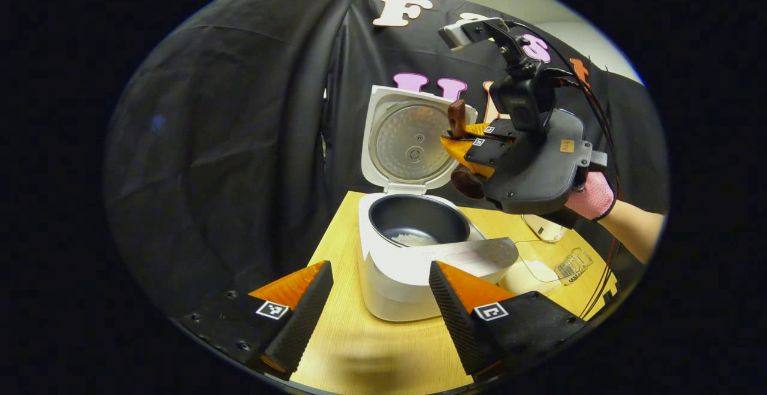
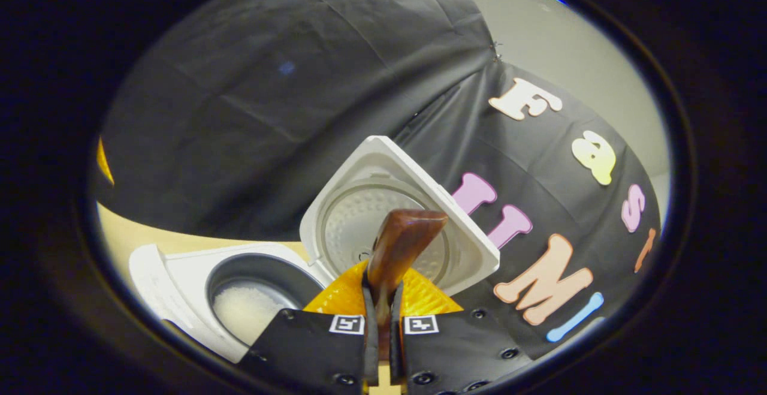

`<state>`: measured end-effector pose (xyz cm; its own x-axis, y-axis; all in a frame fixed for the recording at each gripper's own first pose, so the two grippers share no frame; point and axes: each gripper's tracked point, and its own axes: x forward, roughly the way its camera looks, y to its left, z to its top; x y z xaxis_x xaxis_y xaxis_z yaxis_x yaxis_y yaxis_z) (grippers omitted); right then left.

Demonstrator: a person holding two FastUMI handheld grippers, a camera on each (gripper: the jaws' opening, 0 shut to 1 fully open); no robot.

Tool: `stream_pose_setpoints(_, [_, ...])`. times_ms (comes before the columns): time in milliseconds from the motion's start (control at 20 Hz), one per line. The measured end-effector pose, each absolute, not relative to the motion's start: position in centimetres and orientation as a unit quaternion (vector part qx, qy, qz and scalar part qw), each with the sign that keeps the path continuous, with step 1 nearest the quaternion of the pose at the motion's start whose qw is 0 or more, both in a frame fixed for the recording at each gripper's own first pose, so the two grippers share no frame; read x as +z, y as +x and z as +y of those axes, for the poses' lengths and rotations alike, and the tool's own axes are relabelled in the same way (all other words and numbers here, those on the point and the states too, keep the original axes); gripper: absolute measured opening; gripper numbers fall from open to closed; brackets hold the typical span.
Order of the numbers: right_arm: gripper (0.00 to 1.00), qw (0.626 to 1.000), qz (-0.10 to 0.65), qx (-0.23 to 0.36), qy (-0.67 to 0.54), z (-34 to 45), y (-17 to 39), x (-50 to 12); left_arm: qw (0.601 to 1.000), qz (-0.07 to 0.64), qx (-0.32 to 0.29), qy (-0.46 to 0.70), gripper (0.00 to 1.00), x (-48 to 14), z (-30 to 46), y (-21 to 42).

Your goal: Close the left gripper, press the button to open the rice cooker; take a wooden spoon from the chopstick holder with the right hand, scoop a spoonful of rice and pour it into the rice cooker, then put the wooden spoon back into the chopstick holder.

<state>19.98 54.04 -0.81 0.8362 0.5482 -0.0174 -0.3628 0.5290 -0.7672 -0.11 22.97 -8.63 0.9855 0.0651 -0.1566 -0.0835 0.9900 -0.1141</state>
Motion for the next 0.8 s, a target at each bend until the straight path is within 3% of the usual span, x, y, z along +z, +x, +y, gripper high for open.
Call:
stream_pose_setpoints(550, [0.1,0.955,-0.017,0.237,-0.179,41.5,20.9,5.2,0.997,0.068,-0.015,-0.047,0.96,-7.5,18.6,1.1])
stream_pose_setpoints(800, [0.09,0.978,-0.025,0.162,-0.131,30.7,21.8,8.8,0.996,0.069,-0.036,-0.04,0.96,-7.1,16.3,2.2])
